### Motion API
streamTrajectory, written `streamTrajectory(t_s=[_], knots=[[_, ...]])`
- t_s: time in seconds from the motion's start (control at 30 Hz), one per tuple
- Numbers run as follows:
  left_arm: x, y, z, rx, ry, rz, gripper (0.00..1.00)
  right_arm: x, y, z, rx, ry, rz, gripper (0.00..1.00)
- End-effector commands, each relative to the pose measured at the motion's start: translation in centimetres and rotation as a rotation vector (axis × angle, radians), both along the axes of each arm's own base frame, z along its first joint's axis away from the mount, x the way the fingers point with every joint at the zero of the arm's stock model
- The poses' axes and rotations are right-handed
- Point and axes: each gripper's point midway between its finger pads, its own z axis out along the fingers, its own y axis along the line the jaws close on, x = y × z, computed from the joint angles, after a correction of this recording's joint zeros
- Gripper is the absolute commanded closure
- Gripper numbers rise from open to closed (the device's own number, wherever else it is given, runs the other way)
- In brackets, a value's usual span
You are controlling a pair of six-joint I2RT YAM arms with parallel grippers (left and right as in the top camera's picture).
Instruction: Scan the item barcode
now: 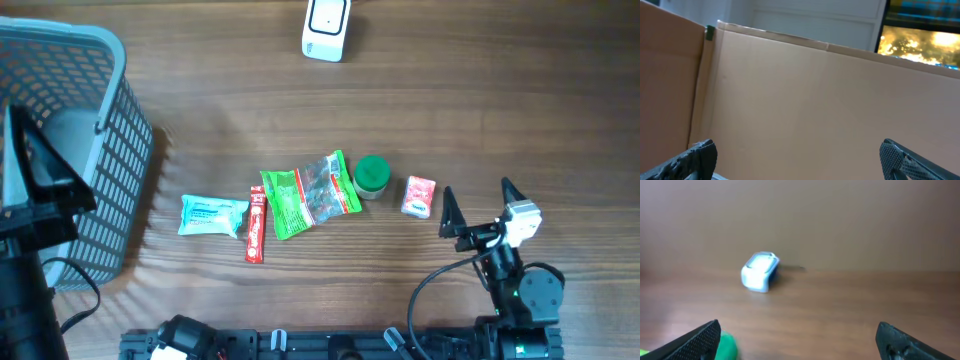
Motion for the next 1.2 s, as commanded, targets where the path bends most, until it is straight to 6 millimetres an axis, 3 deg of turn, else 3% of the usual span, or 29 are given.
streamTrajectory(t_s=[0.0,0.17,0.33,0.43,0.5,0.67,0.8,1.0,1.17], knots=[[-0.3,0.6,-0.5,-0.043,-0.019,0.013,0.0,-1.7,3.8,3.2,0.124,-0.082,0.247,0.0],[-0.7,-0.4,-1.1,0.018,-0.033,-0.039,0.0,-3.9,5.2,9.0,0.16,-0.163,0.359,0.0],[-2.3,-0.9,-1.6,0.017,-0.097,-0.082,0.0,-4.6,5.7,13.9,0.11,-0.1,0.382,0.0],[-4.1,-0.4,-1.6,0.019,-0.151,-0.046,0.0,-3.7,5.7,16.2,0.083,0.029,0.372,0.0],[-6.3,-0.6,-0.9,0.011,-0.216,-0.069,0.0,-1.9,5.3,17.0,0.13,0.347,0.32,0.0],[-8.2,-2.4,-0.4,0.041,-0.259,-0.181,0.0,-0.6,5.2,16.1,0.188,0.711,0.289,0.0],[-11.8,-2.4,-0.2,0.028,-0.317,-0.2,0.0,1.6,5.3,12.9,0.245,0.916,0.262,0.0],[-18.0,-2.1,-0.3,0.042,-0.447,-0.191,0.0,3.5,7.8,9.6,0.227,1.05,0.351,0.0],[-18.8,-1.9,-0.7,0.039,-0.456,-0.185,0.0,4.2,8.0,6.5,0.155,1.147,0.15,0.0]])
